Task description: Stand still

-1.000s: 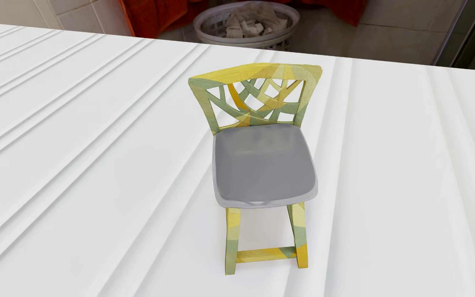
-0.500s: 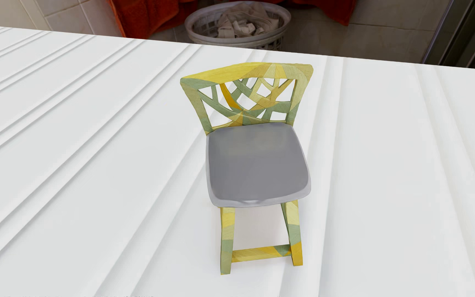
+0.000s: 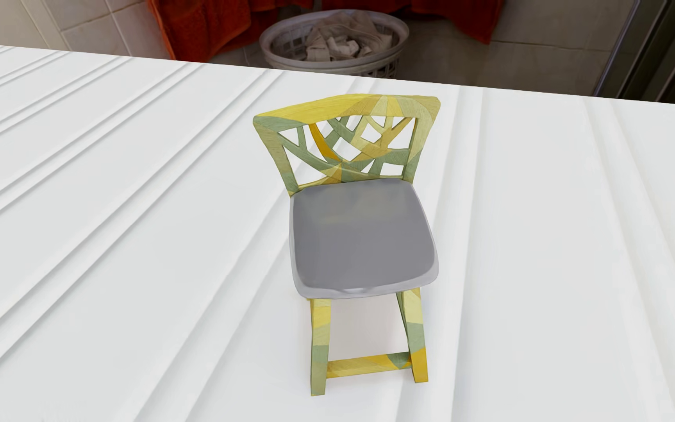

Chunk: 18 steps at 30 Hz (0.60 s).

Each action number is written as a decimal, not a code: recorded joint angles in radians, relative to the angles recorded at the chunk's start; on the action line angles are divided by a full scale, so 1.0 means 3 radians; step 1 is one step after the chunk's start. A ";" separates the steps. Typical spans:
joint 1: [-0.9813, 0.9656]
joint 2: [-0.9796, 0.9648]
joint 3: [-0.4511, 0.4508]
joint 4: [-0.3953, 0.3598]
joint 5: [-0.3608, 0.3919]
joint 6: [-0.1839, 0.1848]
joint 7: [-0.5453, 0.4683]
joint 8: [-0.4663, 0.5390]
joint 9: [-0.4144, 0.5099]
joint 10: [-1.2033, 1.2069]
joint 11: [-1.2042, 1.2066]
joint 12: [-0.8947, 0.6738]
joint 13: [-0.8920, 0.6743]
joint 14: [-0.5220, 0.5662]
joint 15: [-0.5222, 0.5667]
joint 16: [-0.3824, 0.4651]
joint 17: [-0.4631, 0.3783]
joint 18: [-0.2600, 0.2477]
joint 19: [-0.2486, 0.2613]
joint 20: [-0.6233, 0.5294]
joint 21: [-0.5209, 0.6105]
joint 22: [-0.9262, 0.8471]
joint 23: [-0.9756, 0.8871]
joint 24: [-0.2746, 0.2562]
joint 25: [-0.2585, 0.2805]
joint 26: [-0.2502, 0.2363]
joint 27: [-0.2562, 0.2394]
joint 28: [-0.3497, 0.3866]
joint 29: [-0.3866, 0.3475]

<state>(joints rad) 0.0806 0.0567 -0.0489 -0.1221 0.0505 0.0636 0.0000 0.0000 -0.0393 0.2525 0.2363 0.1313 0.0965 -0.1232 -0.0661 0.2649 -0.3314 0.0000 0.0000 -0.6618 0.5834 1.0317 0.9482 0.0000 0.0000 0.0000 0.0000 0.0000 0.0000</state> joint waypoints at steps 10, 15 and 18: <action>0.0049 0.0036 0.0003 0.0008 0.0005 -0.0042 0.0000 0.0000 0.0022 -0.0032 -0.0008 0.0041 0.0010 0.0009 0.0006 0.0024 0.0010 0.0000 0.0000 -0.0019 0.0076 -0.0021 -0.0001 0.0000 0.0000 0.0000 0.0000 0.0000 0.0000; -0.0005 -0.0015 0.0000 0.0008 -0.0008 -0.0064 0.0000 0.0000 0.0007 -0.0011 0.0004 0.0025 0.0003 0.0014 0.0032 0.0012 0.0012 0.0000 0.0000 0.0075 0.0008 -0.0003 -0.0005 0.0000 0.0000 0.0000 0.0000 0.0000 0.0000; -0.0001 -0.0013 0.0018 0.0009 -0.0004 -0.0080 0.0000 0.0000 0.0016 -0.0012 0.0006 0.0032 0.0001 0.0012 0.0040 0.0040 0.0006 0.0000 0.0000 0.0095 -0.0018 0.0038 -0.0002 0.0000 0.0000 0.0000 0.0000 0.0000 0.0000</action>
<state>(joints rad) 0.0803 0.0529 -0.0436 -0.1195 0.0492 0.0395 0.0000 0.0000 -0.0345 0.2489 0.2381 0.1410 0.0968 -0.1198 -0.0540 0.2768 -0.3298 0.0000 0.0000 -0.6333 0.5781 1.0432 0.9475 0.0000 0.0000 0.0000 0.0000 0.0000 0.0000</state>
